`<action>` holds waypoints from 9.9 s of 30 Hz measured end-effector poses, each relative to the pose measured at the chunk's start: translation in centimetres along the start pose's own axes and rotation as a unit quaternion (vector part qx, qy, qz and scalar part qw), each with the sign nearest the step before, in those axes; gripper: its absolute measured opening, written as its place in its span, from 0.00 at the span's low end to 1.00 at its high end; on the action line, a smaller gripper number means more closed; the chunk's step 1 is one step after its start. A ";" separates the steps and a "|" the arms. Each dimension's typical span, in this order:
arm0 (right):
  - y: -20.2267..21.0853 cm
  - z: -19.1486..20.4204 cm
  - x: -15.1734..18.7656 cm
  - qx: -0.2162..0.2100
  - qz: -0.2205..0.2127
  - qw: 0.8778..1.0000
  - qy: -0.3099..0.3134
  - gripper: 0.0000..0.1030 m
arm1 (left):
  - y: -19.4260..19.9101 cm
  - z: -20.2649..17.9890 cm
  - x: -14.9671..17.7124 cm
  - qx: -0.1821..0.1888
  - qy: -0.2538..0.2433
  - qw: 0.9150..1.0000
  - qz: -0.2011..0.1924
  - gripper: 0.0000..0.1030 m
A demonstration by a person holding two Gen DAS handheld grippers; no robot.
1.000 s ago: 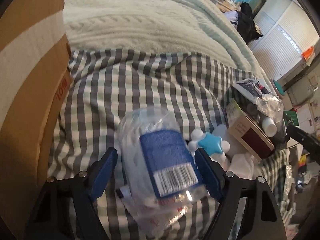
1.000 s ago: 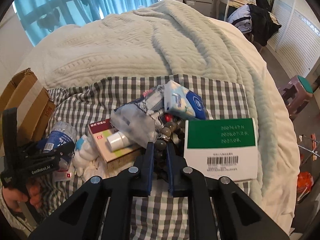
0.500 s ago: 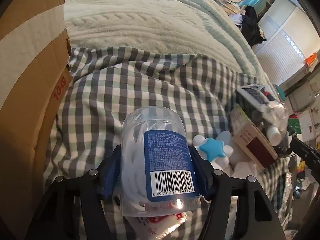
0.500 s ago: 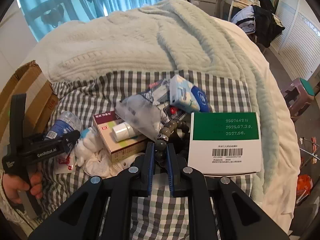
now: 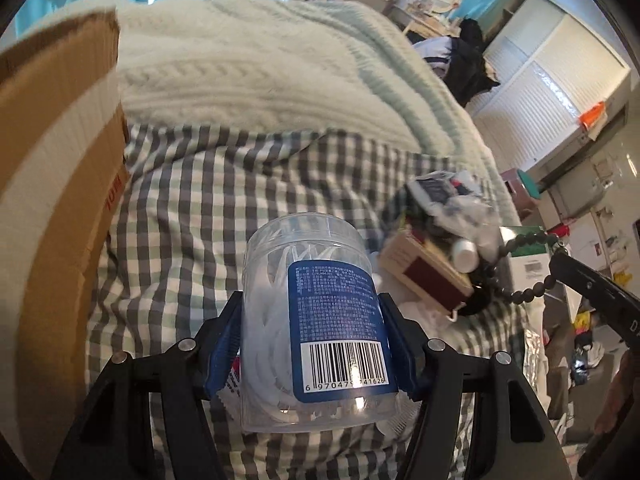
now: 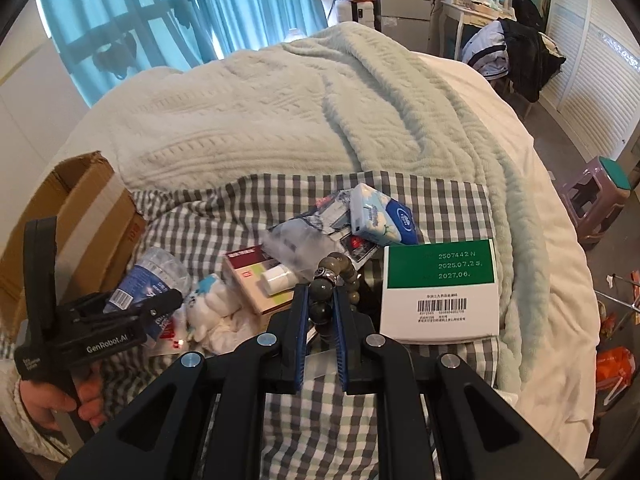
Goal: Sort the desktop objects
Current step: 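Carry the tub and bracelet into the box and open both grippers, then return both grippers to the pile and grasp the silver blister pack with the right gripper, then hold the blister pack in the right gripper while the left approaches the red sachet, then grasp the red-and-white sachet with the left gripper, then carry the sachet and blister pack into the box and open both grippers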
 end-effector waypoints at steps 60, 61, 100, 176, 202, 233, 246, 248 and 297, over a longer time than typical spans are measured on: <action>8.2 28.5 -3.0 -0.105 -0.063 0.976 0.179 0.39 | 22.0 18.0 0.1 -0.084 0.088 0.982 -0.147 0.81; 8.9 27.7 -3.1 -0.102 -0.069 0.978 0.170 0.39 | 22.3 17.2 0.2 -0.087 0.081 0.981 -0.152 0.82; 3.2 -9.1 9.9 0.126 -0.006 0.985 -0.120 0.58 | -0.8 -0.5 4.7 -0.076 -0.053 0.996 -0.013 0.92; 3.1 -1.7 9.9 0.047 0.002 0.998 -0.044 0.66 | 1.0 1.3 5.2 -0.039 -0.106 0.994 0.006 0.00; 0.9 -2.8 11.1 0.008 0.021 0.997 -0.070 0.66 | 2.5 3.3 5.9 -0.118 -0.135 0.983 -0.024 0.53; -1.5 -4.5 12.8 -0.008 0.060 0.994 -0.096 0.67 | -5.5 7.5 0.0 -0.173 -0.005 0.981 -0.084 0.03; -1.6 -3.0 12.1 -0.005 0.065 0.995 -0.076 0.67 | -3.0 5.6 0.5 -0.168 -0.033 0.981 -0.092 0.11; -1.4 -2.9 12.0 -0.003 0.064 0.995 -0.071 0.67 | -3.4 5.8 -0.3 -0.181 -0.040 0.978 -0.098 0.36; 2.3 4.3 8.3 -0.007 0.012 1.000 -0.013 0.66 | 5.5 0.7 3.3 0.010 -0.100 0.990 -0.102 0.04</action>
Point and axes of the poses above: each gripper's, at about its wrist camera, not at the fingertips, and y roughly against the way its jaws point, z to its left, x to its underside, the point moved 4 cm from there along -y, roughly the way its jaws point, and after that the axes turned 1 degree about -y, right-handed, at the moved point
